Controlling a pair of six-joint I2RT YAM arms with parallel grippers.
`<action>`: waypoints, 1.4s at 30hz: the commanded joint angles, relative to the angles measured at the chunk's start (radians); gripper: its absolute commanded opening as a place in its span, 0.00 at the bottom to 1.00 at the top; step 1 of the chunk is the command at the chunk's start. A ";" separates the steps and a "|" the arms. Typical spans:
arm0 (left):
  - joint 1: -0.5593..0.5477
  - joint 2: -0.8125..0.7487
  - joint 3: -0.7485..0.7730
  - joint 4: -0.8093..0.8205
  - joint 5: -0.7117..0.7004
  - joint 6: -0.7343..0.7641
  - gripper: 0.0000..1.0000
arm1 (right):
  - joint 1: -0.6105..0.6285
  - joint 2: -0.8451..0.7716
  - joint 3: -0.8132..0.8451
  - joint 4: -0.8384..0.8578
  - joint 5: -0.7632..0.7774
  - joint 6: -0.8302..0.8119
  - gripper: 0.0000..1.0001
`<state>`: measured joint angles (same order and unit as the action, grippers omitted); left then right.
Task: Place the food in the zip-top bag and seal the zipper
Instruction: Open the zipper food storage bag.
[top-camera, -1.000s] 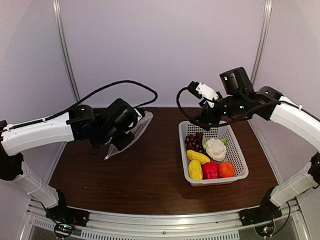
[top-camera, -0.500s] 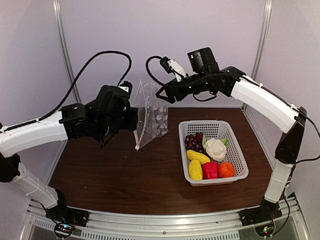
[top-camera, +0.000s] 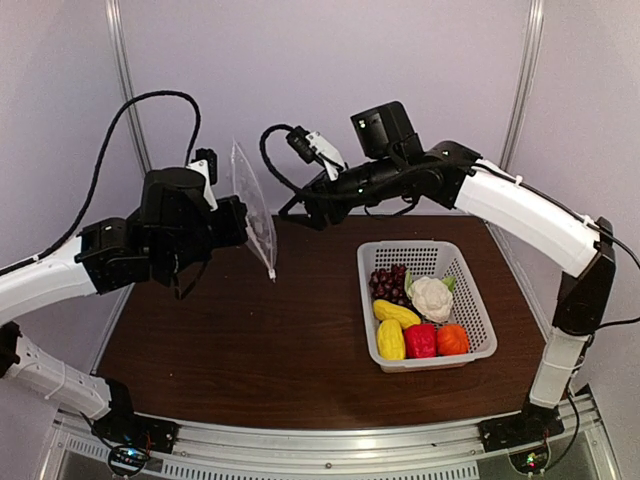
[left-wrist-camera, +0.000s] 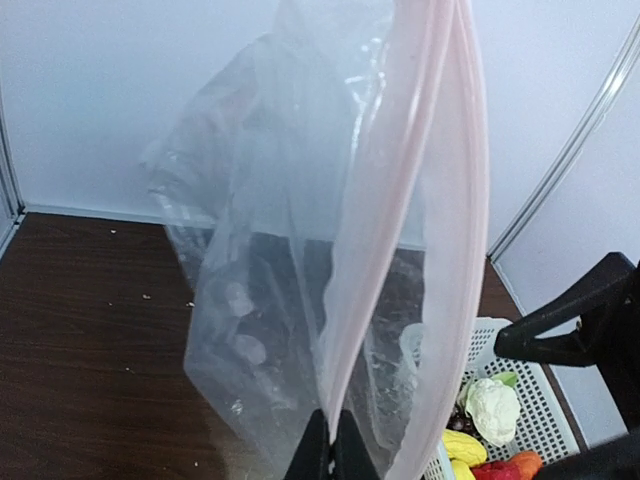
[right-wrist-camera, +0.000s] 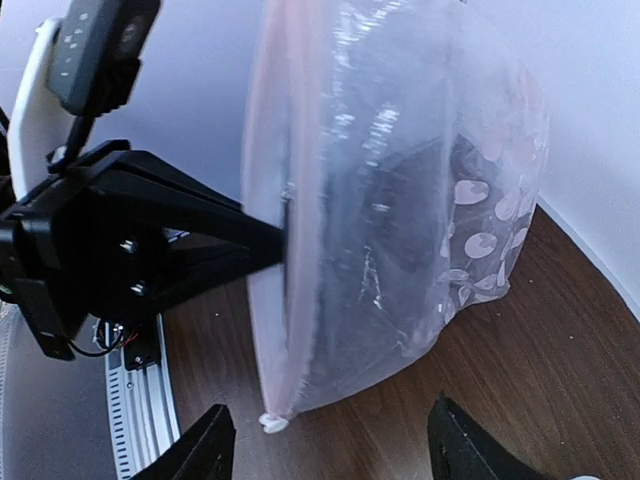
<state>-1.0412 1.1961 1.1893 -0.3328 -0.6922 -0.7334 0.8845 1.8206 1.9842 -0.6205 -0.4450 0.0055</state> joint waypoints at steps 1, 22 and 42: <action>0.004 0.058 -0.007 0.092 0.096 0.007 0.00 | 0.081 0.002 0.028 -0.003 0.104 0.008 0.68; 0.003 0.042 -0.084 0.175 0.140 0.001 0.00 | 0.097 0.130 0.109 -0.025 0.438 0.069 0.49; 0.003 -0.009 -0.116 0.008 -0.009 -0.111 0.00 | 0.070 0.166 0.096 -0.057 0.840 0.120 0.04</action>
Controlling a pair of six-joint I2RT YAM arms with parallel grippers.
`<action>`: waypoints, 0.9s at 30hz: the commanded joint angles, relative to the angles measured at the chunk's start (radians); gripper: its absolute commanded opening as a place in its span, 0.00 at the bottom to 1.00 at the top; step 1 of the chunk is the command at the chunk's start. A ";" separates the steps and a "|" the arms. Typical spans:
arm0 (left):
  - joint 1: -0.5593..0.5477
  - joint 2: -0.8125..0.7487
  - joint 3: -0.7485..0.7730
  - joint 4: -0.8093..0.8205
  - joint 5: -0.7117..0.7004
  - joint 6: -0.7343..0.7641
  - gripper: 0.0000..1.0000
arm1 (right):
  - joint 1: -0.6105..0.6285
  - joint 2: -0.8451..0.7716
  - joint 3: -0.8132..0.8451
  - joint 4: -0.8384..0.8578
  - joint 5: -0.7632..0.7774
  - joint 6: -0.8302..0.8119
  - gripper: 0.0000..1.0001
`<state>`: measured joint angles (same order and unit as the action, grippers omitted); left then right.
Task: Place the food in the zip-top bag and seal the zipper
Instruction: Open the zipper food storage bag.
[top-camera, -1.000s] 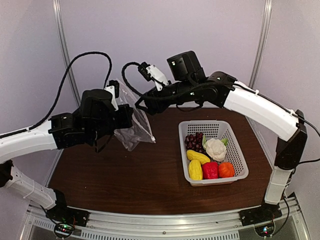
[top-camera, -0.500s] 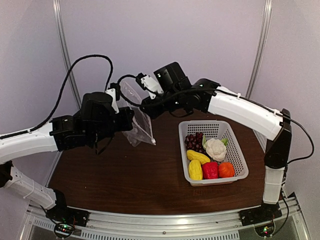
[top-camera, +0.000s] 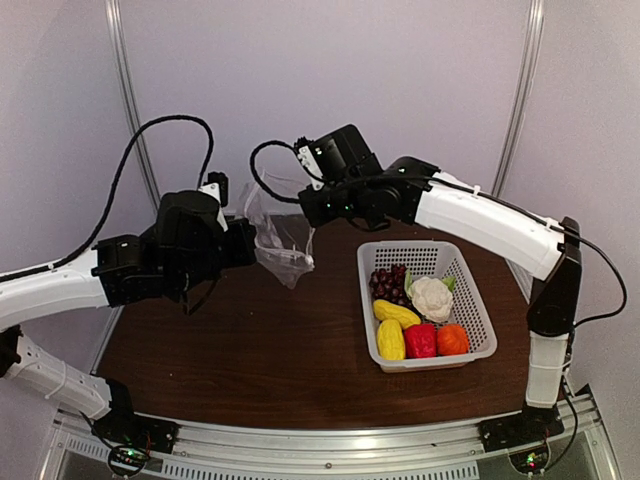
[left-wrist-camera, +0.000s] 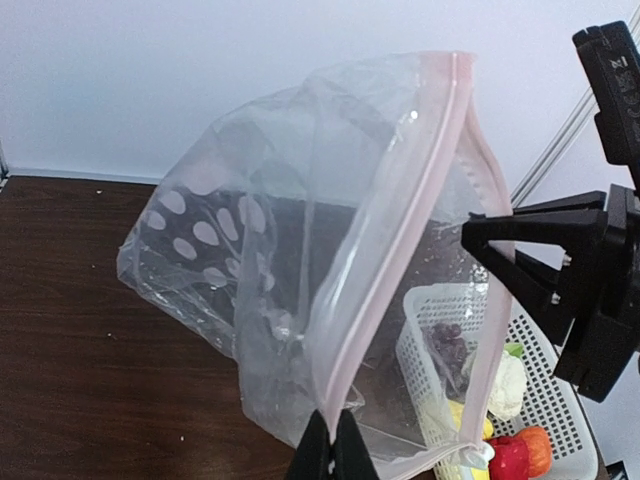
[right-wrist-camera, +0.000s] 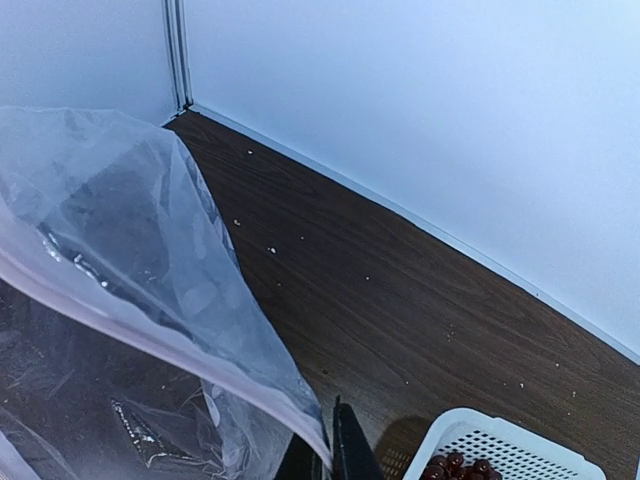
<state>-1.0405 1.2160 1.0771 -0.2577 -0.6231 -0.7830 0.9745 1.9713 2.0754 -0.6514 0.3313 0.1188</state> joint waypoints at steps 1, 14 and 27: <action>0.002 -0.035 -0.006 -0.079 -0.088 -0.066 0.00 | -0.025 0.013 -0.001 -0.027 0.062 0.007 0.04; 0.005 -0.015 0.086 -0.171 -0.184 0.152 0.00 | -0.061 -0.146 -0.018 -0.097 -0.763 -0.219 0.56; 0.040 -0.104 0.155 -0.427 -0.423 0.438 0.00 | -0.416 -0.650 -0.652 0.046 -0.913 -0.355 0.80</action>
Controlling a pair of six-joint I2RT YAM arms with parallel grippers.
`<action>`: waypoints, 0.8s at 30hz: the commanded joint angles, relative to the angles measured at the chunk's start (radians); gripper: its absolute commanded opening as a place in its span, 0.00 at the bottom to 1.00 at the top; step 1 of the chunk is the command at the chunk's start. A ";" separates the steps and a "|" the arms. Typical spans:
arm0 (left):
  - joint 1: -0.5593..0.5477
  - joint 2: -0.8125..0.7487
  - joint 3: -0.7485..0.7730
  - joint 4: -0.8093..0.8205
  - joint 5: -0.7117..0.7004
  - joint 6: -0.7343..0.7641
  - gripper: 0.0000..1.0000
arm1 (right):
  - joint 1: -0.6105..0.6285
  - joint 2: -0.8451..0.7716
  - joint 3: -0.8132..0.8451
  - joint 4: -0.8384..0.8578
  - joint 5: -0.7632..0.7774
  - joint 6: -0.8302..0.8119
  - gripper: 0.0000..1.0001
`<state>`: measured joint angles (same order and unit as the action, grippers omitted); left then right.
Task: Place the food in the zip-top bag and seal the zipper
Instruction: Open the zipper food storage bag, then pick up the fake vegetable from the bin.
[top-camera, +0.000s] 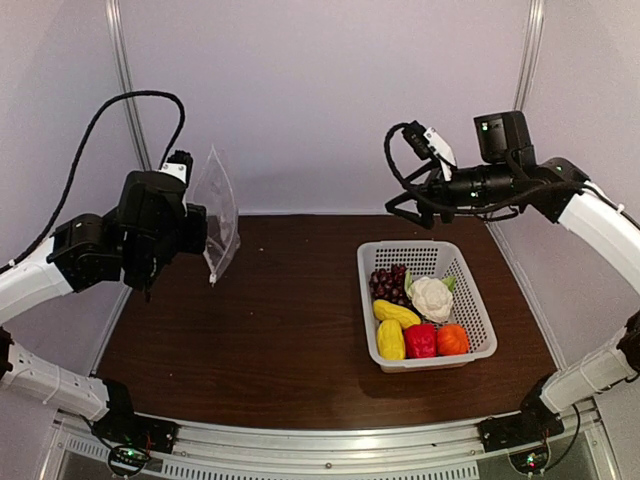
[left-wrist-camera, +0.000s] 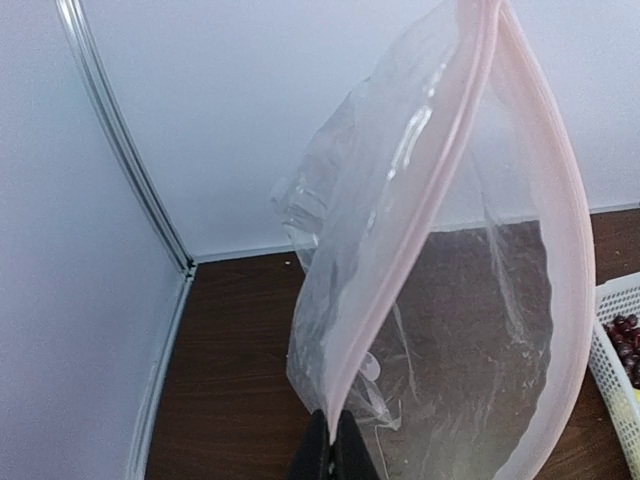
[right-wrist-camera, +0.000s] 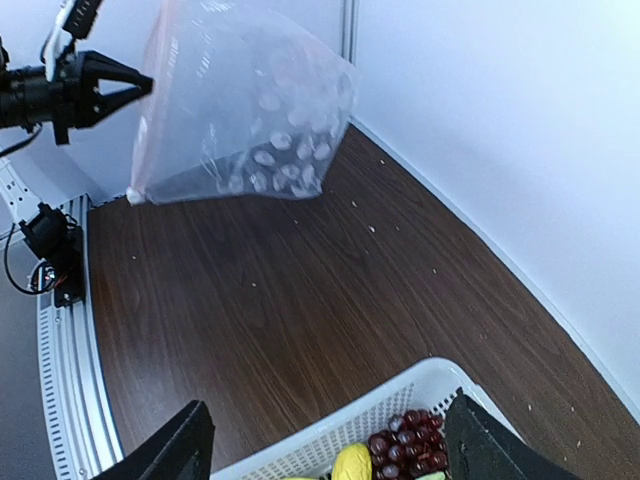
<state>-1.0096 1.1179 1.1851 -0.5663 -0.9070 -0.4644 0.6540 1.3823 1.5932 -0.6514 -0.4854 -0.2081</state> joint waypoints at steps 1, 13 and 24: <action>0.009 0.002 0.049 -0.139 -0.154 0.134 0.00 | -0.122 -0.081 -0.205 0.042 -0.089 -0.046 0.80; 0.011 0.370 0.107 -0.042 0.389 0.278 0.00 | -0.159 -0.070 -0.440 -0.156 0.168 -0.275 0.80; 0.117 0.429 0.062 0.158 0.612 0.249 0.00 | -0.159 0.019 -0.521 -0.168 0.205 -0.336 0.81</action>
<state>-0.9779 1.5856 1.2747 -0.5278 -0.4442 -0.1711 0.4976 1.3827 1.0794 -0.8055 -0.3355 -0.5053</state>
